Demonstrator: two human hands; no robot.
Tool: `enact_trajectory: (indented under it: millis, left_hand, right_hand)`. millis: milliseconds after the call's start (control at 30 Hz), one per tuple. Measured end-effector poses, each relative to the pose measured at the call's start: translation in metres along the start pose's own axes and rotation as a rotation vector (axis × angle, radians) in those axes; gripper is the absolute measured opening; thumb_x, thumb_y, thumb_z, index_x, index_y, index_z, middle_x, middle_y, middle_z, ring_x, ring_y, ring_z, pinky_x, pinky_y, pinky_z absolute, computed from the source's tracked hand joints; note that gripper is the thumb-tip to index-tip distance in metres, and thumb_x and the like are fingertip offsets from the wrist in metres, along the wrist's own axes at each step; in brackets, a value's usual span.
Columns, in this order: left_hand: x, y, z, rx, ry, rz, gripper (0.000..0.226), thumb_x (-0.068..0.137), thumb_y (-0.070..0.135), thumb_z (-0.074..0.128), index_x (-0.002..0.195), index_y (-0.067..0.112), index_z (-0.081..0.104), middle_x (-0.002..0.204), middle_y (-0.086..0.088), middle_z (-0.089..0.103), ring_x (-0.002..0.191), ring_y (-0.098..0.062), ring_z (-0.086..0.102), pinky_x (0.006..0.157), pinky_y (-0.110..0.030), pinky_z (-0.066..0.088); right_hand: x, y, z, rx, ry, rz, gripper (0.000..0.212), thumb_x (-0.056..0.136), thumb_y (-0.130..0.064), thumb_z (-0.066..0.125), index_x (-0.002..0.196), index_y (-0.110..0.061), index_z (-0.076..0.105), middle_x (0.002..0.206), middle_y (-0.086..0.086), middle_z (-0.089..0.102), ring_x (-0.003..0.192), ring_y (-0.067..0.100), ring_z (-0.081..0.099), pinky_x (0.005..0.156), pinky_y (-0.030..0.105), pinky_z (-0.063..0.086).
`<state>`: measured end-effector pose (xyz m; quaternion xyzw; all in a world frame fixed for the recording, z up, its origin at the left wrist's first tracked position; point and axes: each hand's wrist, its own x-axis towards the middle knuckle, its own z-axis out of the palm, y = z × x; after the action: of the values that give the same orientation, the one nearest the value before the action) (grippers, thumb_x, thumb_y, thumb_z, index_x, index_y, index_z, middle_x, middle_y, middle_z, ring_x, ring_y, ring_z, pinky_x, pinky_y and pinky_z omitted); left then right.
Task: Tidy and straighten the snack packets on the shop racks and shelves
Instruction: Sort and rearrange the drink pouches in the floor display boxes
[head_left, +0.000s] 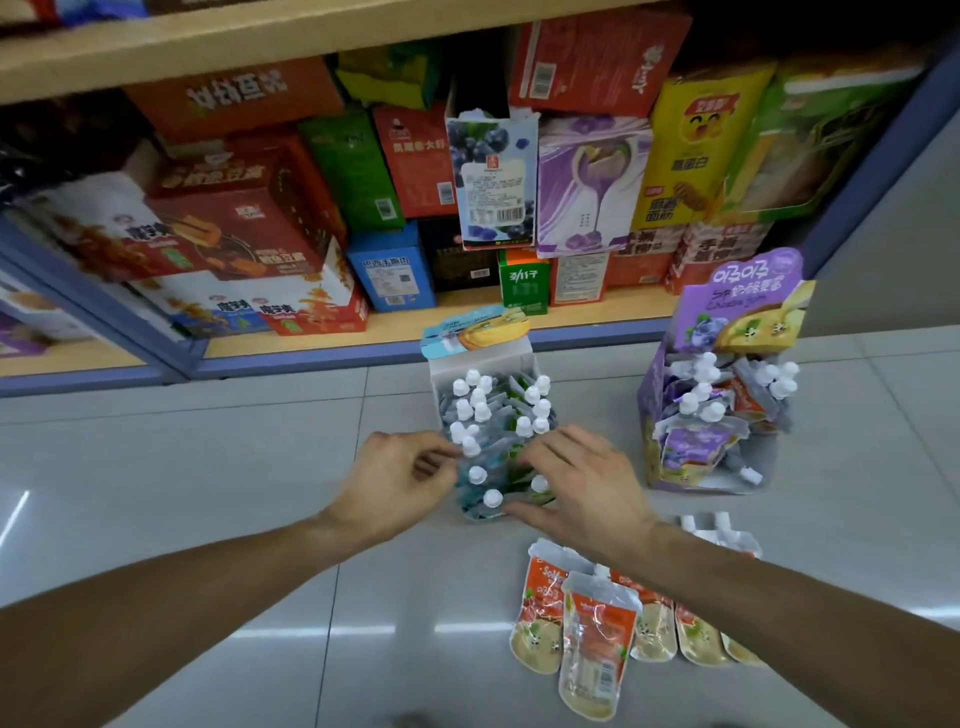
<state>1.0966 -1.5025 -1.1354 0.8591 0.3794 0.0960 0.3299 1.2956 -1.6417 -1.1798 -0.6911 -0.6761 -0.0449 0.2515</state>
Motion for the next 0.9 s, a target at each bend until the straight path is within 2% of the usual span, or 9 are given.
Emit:
enact_trajectory:
  millis: [67, 133, 300, 367, 533, 633, 733, 833, 900]
  left_hand:
    - [0.002, 0.015, -0.009, 0.14, 0.153, 0.177, 0.016, 0.088, 0.035, 0.061, 0.093, 0.029, 0.075, 0.079, 0.02, 0.067, 0.074, -0.001, 0.063, 0.07, -0.02, 0.052]
    - [0.011, 0.041, -0.008, 0.208, 0.166, 0.341, 0.02, 0.093, 0.042, 0.058, 0.1, 0.028, 0.071, 0.09, 0.017, 0.062, 0.085, -0.004, 0.057, 0.074, -0.026, 0.05]
    - [0.045, 0.106, 0.043, 0.252, -0.081, 0.461, 0.04, 0.099, 0.042, 0.061, 0.136, 0.026, 0.059, 0.133, 0.004, 0.057, 0.123, -0.015, 0.053, 0.101, -0.033, 0.047]
    - [0.061, 0.127, 0.069, 0.24, -0.173, 0.429, 0.051, 0.101, 0.039, 0.061, 0.147, 0.021, 0.048, 0.143, -0.001, 0.051, 0.131, -0.02, 0.049, 0.108, -0.034, 0.041]
    - [0.097, 0.157, 0.13, 0.134, -0.284, 0.183, 0.059, 0.096, 0.033, 0.07, 0.146, 0.013, 0.046, 0.141, -0.01, 0.057, 0.129, -0.027, 0.054, 0.109, -0.039, 0.045]
    - [0.106, 0.157, 0.15, 0.073, -0.298, 0.091, 0.062, 0.089, 0.033, 0.079, 0.141, 0.016, 0.05, 0.134, -0.008, 0.063, 0.117, -0.025, 0.061, 0.101, -0.04, 0.052]
    - [0.108, 0.155, 0.157, 0.018, -0.293, 0.095, 0.059, 0.083, 0.032, 0.085, 0.132, 0.019, 0.055, 0.124, -0.005, 0.067, 0.106, -0.022, 0.064, 0.094, -0.038, 0.056]
    - [0.107, 0.152, 0.158, -0.004, -0.307, 0.179, 0.063, 0.078, 0.04, 0.088, 0.129, 0.029, 0.051, 0.124, 0.001, 0.061, 0.105, -0.017, 0.063, 0.092, -0.039, 0.058]
    - [0.104, 0.15, 0.158, 0.024, -0.316, 0.254, 0.06, 0.079, 0.045, 0.084, 0.127, 0.03, 0.05, 0.125, 0.004, 0.055, 0.107, -0.014, 0.058, 0.093, -0.032, 0.054]
  right_hand:
    - [-0.013, 0.005, -0.012, 0.034, 0.082, 0.054, 0.034, 0.084, -0.053, 0.071, 0.092, -0.02, 0.07, 0.093, -0.006, 0.067, 0.086, 0.019, 0.061, 0.072, 0.032, 0.052]
    - [-0.03, 0.012, -0.021, 0.05, 0.103, 0.167, 0.021, 0.087, -0.039, 0.075, 0.093, -0.019, 0.069, 0.093, -0.006, 0.064, 0.086, 0.018, 0.06, 0.072, 0.032, 0.052]
    - [-0.076, 0.056, -0.048, 0.063, 0.128, 0.726, 0.028, 0.088, -0.028, 0.074, 0.111, -0.027, 0.057, 0.108, -0.007, 0.057, 0.096, 0.02, 0.063, 0.071, 0.037, 0.054]
    - [-0.085, 0.082, -0.061, 0.067, 0.193, 0.831, 0.037, 0.09, -0.029, 0.072, 0.12, -0.027, 0.05, 0.113, -0.006, 0.053, 0.097, 0.021, 0.062, 0.073, 0.042, 0.056]
    - [-0.079, 0.116, -0.077, 0.252, 0.087, 0.865, 0.057, 0.091, -0.022, 0.074, 0.14, -0.025, 0.044, 0.116, -0.011, 0.061, 0.084, 0.004, 0.062, 0.073, 0.029, 0.053]
    - [-0.085, 0.121, -0.073, 0.198, 0.035, 0.798, 0.029, 0.09, -0.016, 0.073, 0.118, -0.023, 0.066, 0.11, -0.005, 0.065, 0.076, 0.005, 0.058, 0.071, 0.031, 0.055]
    - [-0.102, 0.124, -0.069, 0.195, 0.085, 0.733, 0.017, 0.089, -0.012, 0.072, 0.099, -0.025, 0.072, 0.1, -0.01, 0.064, 0.074, 0.005, 0.061, 0.07, 0.03, 0.057]
    - [-0.112, 0.128, -0.07, 0.243, 0.122, 0.718, 0.02, 0.09, -0.009, 0.072, 0.099, -0.027, 0.074, 0.096, -0.014, 0.065, 0.074, -0.001, 0.064, 0.068, 0.014, 0.054]
    - [-0.116, 0.128, -0.071, 0.306, 0.101, 0.719, 0.026, 0.09, -0.007, 0.072, 0.105, -0.027, 0.075, 0.098, -0.015, 0.07, 0.079, -0.004, 0.067, 0.072, 0.013, 0.056]
